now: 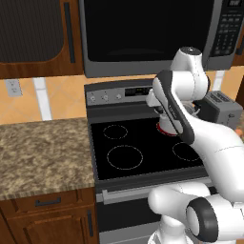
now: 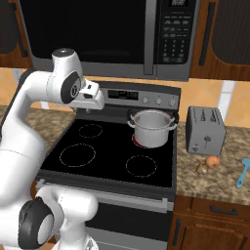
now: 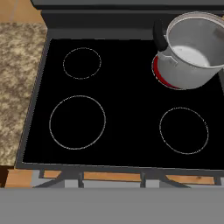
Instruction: Put the onion and mushroom in the pot. Retrieve the spatula and lightly stir the vegetables in the pot.
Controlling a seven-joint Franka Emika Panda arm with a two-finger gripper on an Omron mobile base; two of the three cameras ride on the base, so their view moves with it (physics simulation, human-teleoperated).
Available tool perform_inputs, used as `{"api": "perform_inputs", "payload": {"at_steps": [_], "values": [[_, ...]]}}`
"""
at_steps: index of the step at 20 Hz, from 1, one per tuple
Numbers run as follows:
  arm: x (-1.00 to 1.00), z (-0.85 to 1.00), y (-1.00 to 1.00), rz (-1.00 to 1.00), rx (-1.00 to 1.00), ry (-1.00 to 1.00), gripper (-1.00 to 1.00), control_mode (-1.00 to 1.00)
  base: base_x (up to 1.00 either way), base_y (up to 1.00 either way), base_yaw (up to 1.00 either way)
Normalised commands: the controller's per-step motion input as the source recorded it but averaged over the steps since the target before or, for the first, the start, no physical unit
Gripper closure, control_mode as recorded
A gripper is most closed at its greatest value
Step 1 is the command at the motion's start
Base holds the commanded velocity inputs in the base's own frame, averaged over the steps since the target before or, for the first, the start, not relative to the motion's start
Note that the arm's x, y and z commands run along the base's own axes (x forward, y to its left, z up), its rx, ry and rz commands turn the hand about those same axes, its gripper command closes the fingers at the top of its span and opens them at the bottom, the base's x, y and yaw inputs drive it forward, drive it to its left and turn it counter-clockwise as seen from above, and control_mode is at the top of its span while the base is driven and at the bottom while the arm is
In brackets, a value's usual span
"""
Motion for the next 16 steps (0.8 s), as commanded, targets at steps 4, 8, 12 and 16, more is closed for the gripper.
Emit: {"api": "perform_inputs", "payload": {"at_steps": [4,8,12,16], "values": [[-0.6,-0.1,0.0,-0.01,0.0,-0.1,-1.0,-1.0,0.0,0.0,0.0],[-0.39,-0.3,0.0,-0.01,-0.04,-0.02,-1.0,-1.0,0.0,0.0,0.0],[0.02,-0.01,0.0,0.0,-0.02,0.14,-1.0,-1.0,0.0,0.0,0.0],[-0.01,0.0,0.0,0.0,0.0,0.09,-1.0,-1.0,0.0,0.0,0.0]]}}
